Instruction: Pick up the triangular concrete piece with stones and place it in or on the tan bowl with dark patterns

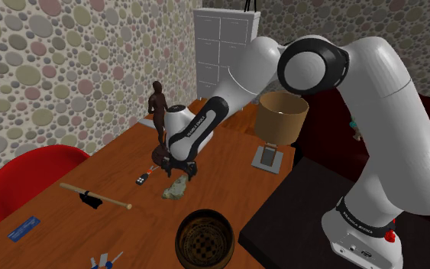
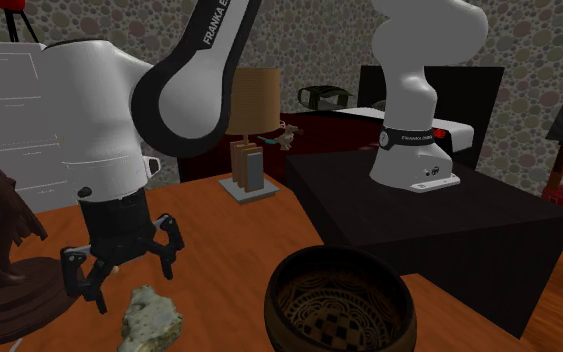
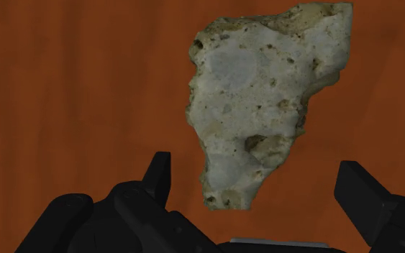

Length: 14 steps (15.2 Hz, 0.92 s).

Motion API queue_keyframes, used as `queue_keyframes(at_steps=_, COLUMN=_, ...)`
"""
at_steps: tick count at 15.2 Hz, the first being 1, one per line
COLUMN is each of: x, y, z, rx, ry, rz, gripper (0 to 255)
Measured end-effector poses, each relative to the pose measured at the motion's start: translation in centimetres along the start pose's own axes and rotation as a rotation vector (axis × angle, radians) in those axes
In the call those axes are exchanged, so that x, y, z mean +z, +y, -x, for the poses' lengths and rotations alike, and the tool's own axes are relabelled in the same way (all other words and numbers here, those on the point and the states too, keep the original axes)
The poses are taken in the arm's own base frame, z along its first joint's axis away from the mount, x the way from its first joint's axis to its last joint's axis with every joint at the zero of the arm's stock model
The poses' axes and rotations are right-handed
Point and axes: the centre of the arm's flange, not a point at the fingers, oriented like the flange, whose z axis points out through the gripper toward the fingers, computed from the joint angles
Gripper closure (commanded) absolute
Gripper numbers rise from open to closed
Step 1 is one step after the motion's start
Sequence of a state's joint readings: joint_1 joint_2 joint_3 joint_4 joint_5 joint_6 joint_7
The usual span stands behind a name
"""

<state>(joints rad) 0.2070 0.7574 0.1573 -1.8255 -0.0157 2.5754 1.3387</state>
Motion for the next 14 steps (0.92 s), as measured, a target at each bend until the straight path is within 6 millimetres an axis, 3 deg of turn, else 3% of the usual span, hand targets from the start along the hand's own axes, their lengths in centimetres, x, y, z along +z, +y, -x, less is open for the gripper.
queue_keyframes(at_steps=6, x=3.1, y=-0.1, z=-0.1, rx=0.005, ry=0.001, rz=-0.001, gripper=0)
queue_keyframes(at_steps=12, x=3.5, y=-0.1, z=-0.1, rx=0.005, ry=0.001, rz=-0.001, gripper=0)
queue_keyframes(at_steps=13, x=3.5, y=-0.1, z=-0.1, rx=0.005, ry=0.001, rz=-0.001, gripper=255)
queue_keyframes(at_steps=14, x=3.5, y=-0.1, z=-0.1, rx=0.005, ry=0.001, rz=-0.001, gripper=255)
